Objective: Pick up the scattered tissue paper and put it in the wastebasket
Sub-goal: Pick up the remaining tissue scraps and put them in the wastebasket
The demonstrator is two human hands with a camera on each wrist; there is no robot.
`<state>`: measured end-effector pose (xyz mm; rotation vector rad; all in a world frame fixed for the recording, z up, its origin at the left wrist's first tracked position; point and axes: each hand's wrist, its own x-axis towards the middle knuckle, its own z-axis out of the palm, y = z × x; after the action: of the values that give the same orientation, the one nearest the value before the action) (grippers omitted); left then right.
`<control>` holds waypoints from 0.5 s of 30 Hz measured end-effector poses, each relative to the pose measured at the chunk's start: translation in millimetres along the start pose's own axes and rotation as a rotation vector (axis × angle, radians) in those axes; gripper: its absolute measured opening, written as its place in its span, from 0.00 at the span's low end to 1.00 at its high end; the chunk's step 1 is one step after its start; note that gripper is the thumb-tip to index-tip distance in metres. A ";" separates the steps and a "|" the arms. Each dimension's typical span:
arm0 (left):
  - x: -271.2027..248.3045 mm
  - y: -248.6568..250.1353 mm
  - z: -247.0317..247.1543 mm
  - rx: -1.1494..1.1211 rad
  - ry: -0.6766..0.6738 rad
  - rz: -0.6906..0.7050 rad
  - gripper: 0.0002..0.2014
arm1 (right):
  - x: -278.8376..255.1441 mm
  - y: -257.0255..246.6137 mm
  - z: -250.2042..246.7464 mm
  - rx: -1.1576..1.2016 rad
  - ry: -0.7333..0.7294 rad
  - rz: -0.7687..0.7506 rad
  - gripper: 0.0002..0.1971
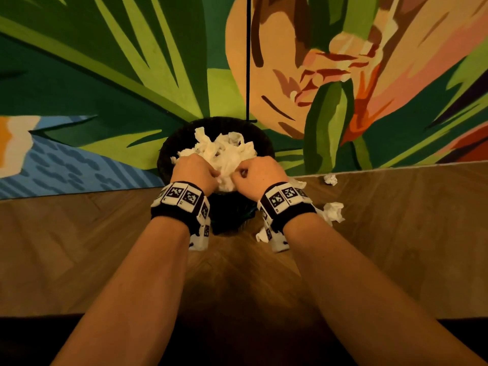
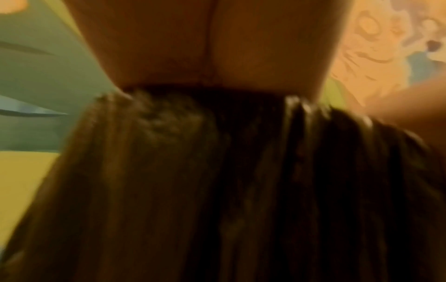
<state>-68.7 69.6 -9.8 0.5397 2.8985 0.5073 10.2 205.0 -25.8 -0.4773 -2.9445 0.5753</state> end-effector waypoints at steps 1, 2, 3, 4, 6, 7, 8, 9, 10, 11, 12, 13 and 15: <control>-0.1 4.1 0.8 0.060 -0.046 0.008 0.09 | -1.3 -1.1 3.6 -0.083 -0.011 -0.029 0.21; -0.2 8.7 1.3 0.112 -0.085 0.020 0.11 | -2.7 -2.8 6.3 -0.149 -0.018 -0.045 0.26; -0.5 12.3 0.8 0.149 -0.110 0.028 0.14 | -3.6 -3.8 8.8 -0.184 -0.014 -0.058 0.29; -0.9 15.5 -0.9 0.163 -0.124 0.030 0.15 | -4.7 -3.5 9.8 -0.191 -0.010 -0.063 0.31; -2.8 17.6 -5.3 0.153 -0.140 0.030 0.15 | -6.9 0.0 6.6 -0.154 -0.003 -0.083 0.27; -5.0 18.0 -8.1 0.145 -0.136 0.032 0.15 | -8.8 3.2 3.5 -0.116 0.012 -0.097 0.22; -8.9 19.1 -11.0 0.142 -0.118 0.028 0.16 | -10.7 7.7 -0.1 -0.065 0.033 -0.104 0.17; -13.4 20.8 -13.9 0.147 -0.083 0.016 0.18 | -13.0 12.9 -3.8 0.000 0.062 -0.105 0.14; -18.4 23.1 -17.5 0.148 -0.033 0.003 0.19 | -15.1 17.4 -7.8 0.077 0.099 -0.102 0.15; -22.8 26.3 -21.2 0.137 0.020 -0.004 0.20 | -17.5 21.7 -11.9 0.157 0.142 -0.103 0.17; -26.1 29.9 -24.6 0.119 0.067 0.002 0.22 | -20.1 24.9 -16.1 0.226 0.179 -0.106 0.19; -28.5 33.5 -27.6 0.106 0.104 0.020 0.24 | -22.5 27.8 -20.3 0.281 0.207 -0.112 0.21; -32.4 43.0 -33.1 0.077 0.172 0.076 0.26 | -26.3 32.5 -27.7 0.361 0.246 -0.116 0.22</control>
<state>-31.7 85.4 38.9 0.6504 3.0819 0.4756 48.7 234.8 -13.7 -0.3088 -2.5392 0.9339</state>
